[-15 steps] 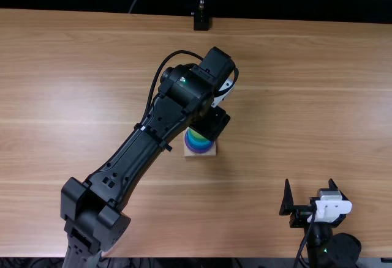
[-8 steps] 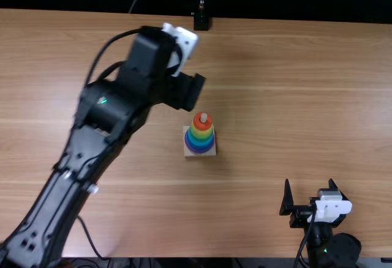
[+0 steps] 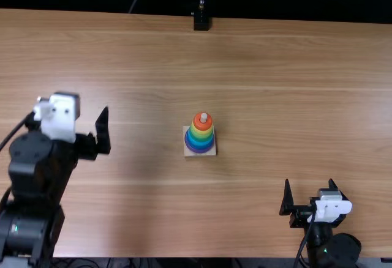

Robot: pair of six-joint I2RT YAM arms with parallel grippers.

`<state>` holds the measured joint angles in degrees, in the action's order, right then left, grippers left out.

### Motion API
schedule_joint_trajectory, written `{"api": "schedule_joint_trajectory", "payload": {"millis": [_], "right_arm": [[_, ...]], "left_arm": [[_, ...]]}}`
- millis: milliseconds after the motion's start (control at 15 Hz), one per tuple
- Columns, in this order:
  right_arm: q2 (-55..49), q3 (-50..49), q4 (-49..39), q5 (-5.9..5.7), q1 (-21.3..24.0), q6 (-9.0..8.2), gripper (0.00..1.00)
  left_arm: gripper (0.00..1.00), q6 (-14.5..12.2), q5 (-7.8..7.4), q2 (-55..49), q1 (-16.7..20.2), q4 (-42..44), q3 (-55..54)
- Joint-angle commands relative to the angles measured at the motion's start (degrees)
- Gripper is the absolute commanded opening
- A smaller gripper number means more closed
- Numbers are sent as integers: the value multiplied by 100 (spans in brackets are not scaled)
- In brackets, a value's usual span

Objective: Build the Hanoi tower: stack the rings onto the peg from bottom to top in this color order: purple, dark blue, light blue, dark green, light green, yellow, orange.

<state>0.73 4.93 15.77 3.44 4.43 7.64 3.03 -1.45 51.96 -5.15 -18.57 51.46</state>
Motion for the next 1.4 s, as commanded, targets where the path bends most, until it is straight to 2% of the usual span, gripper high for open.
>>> {"api": "schedule_joint_trajectory", "payload": {"millis": [0, 133, 200, 333, 467, 600, 1200, 1333], "right_arm": [[-73, -414, 338, 57, 67, 38, 100], [-73, -414, 338, 57, 67, 38, 100], [-73, -414, 338, 57, 67, 38, 100], [-73, -414, 338, 57, 67, 38, 100], [-73, -414, 338, 57, 67, 38, 100], [-73, -414, 338, 57, 67, 38, 100], [-73, -414, 338, 57, 67, 38, 100], [-73, -414, 338, 57, 67, 38, 100]], "left_arm": [[100, -39, -2, -644, 110, 32, -576], [100, -28, 145, -1452, 119, 43, -1604], [100, -28, 166, -1874, 119, 43, -2044], [100, -28, 166, -2630, 154, 74, -2931], [100, -28, 93, -3544, 321, 53, -3608], [100, -18, 93, -4159, 295, 64, -4259], [100, -18, 135, -4977, 480, -31, -5146], [100, -28, 135, -5196, 488, -421, -5146]]}}
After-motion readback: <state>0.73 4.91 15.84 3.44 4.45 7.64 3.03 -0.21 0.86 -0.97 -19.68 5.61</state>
